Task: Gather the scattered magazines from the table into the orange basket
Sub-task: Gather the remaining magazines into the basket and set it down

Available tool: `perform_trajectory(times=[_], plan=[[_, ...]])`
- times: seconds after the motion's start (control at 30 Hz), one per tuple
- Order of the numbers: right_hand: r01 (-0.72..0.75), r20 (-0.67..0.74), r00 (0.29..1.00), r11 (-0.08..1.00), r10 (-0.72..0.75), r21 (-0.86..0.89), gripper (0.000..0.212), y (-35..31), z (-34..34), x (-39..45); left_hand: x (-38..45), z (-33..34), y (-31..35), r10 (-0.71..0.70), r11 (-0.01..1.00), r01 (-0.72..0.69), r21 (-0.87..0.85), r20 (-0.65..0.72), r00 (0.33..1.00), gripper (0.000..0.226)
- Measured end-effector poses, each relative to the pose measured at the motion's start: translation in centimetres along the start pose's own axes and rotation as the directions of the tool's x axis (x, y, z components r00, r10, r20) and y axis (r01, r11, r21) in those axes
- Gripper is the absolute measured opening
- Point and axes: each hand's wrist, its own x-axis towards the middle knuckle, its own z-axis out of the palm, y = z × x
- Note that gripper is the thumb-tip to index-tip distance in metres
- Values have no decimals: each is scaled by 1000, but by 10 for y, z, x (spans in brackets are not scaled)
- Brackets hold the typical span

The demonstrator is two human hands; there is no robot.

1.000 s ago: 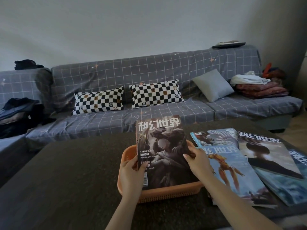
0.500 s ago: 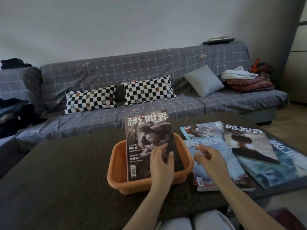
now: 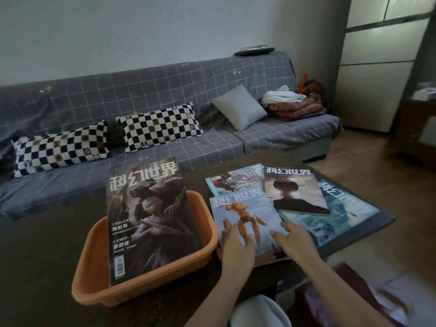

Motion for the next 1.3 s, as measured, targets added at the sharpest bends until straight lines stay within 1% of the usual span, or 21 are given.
perform_trajectory(times=[0.1,0.17,0.23,0.3,0.4,0.5,0.6,0.77,0.83,0.9,1.0,1.07,1.17,1.23,1.3], plan=[[-30,-21,999,997,29,-70,56,5,5,5,8,4,-14,-48,995,47,92,7,999,70],[-46,-61,997,987,37,-155,56,2,7,7,9,4,-20,-47,996,46,79,9,999,71],[-94,-93,993,958,71,-272,58,-2,8,10,10,4,-21,-28,998,27,59,15,999,71],[-113,-99,992,937,84,-331,56,-4,10,13,12,3,-19,-39,998,38,53,29,999,71],[-102,-40,995,958,95,-270,44,-1,5,20,14,0,-16,-67,997,65,28,49,997,70],[-115,32,992,966,126,-233,36,0,-5,26,11,-2,-16,-63,998,63,-3,57,996,70],[-109,20,993,973,115,-206,28,3,-7,21,5,-2,-16,-54,998,55,-29,54,997,69],[-108,32,993,989,112,-103,19,12,-18,8,-11,-5,-11,-23,994,26,-109,27,999,57],[-115,65,991,993,115,3,14,15,-24,2,-19,-6,-7,-33,985,37,-166,30,999,51],[-146,94,987,977,133,155,15,20,-31,-5,-26,-7,-3,-48,978,55,-201,39,998,49],[-248,137,968,868,208,430,22,29,-46,-17,-34,-9,1,-77,955,92,-282,64,995,45],[-277,142,961,796,239,538,25,36,-56,-23,-40,-11,5,-80,938,103,-330,85,993,48],[-282,146,958,714,248,641,28,43,-69,-34,-43,-15,15,-69,919,87,-385,61,996,62],[-274,157,961,686,229,674,29,42,-76,-40,-42,-23,22,-95,888,109,-447,53,994,70],[-256,169,966,672,193,695,27,35,-79,-48,-40,-36,27,-112,880,128,-457,62,992,67]])
